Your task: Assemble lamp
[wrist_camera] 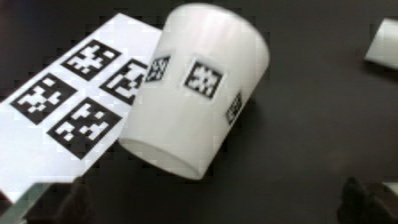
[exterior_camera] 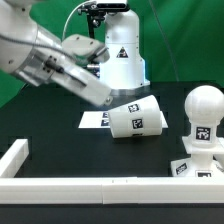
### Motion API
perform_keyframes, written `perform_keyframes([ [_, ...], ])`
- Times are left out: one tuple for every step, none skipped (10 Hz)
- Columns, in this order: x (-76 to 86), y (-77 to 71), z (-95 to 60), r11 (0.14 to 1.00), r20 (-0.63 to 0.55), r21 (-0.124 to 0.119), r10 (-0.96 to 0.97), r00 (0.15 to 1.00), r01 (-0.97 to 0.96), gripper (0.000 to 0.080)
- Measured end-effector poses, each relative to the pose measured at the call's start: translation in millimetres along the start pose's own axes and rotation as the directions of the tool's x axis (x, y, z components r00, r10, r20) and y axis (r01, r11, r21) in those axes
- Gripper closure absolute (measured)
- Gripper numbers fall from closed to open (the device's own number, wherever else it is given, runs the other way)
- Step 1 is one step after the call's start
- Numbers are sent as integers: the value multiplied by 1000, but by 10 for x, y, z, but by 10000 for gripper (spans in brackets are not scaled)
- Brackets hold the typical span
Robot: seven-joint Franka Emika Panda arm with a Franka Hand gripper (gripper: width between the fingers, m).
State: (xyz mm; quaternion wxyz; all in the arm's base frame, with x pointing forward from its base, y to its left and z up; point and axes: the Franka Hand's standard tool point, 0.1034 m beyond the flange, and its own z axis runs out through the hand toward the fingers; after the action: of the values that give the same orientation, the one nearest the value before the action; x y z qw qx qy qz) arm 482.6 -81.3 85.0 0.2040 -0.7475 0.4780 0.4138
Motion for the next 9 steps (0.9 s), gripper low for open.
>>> perform_keyframes([
  [67, -12, 38, 997, 15, 77, 25, 1000, -26, 100],
  [109, 14, 69, 994, 15, 104, 41, 999, -42, 100],
  [91, -5, 88, 995, 12, 94, 36, 999, -37, 100],
  [94, -4, 87, 995, 12, 94, 36, 999, -37, 100],
  [103, 5, 84, 995, 12, 96, 38, 999, -39, 100],
  [108, 6, 83, 995, 11, 96, 39, 999, -40, 100],
  [126, -16, 107, 990, 15, 131, 50, 999, -52, 100],
  [145, 9, 207, 976, 33, 197, 85, 996, -90, 100],
  [172, 41, 307, 961, 44, 247, 117, 992, -124, 100],
])
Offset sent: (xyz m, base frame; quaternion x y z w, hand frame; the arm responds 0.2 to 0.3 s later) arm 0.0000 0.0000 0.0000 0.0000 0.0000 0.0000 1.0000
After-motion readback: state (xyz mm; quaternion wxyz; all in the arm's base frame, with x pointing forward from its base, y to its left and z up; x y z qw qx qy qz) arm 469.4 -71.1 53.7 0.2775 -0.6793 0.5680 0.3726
